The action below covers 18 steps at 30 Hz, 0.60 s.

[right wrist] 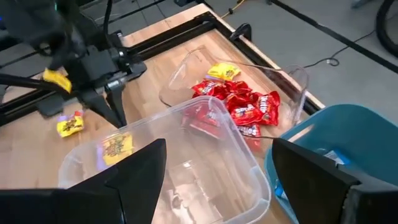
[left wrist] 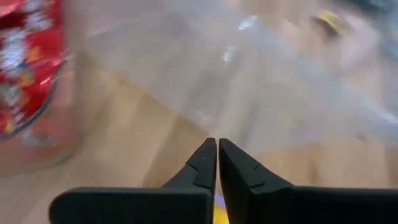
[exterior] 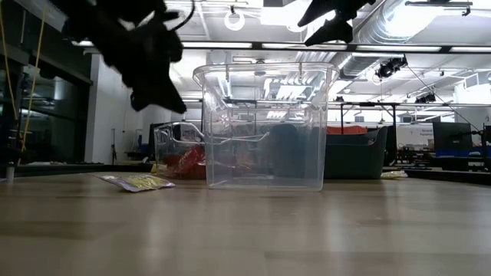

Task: Sort candy
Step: Put the yellow candy into the transparent container

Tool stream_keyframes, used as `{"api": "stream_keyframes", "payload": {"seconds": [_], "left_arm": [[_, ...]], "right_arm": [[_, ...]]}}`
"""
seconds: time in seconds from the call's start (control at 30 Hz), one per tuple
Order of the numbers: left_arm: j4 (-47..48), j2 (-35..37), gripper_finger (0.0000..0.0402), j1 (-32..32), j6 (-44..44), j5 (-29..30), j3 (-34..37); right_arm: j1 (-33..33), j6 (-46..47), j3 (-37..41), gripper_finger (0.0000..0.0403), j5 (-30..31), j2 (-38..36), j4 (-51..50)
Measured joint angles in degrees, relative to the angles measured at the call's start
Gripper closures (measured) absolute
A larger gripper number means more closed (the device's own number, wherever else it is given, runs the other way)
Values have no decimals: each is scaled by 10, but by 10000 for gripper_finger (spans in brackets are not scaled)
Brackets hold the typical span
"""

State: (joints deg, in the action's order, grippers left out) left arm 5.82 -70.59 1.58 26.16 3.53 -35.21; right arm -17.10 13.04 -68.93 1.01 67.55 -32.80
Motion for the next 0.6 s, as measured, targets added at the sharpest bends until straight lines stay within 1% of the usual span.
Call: {"api": "stream_keyframes", "payload": {"seconds": [0.13,0.3,0.37,0.5,0.6], "left_arm": [[-87,-16,400,-3,56,89,53],[-149,-43,401,0,62,152,85],[-172,-56,401,4,62,166,85],[-189,-77,401,15,49,177,85],[-187,-76,401,28,47,179,86]], "right_arm": [[0,0,0,114,16,0,4],[0,0,0,114,25,0,9],[0,2,0,114,25,0,9],[0,11,0,114,25,0,9],[0,20,0,114,25,0,10]]}}
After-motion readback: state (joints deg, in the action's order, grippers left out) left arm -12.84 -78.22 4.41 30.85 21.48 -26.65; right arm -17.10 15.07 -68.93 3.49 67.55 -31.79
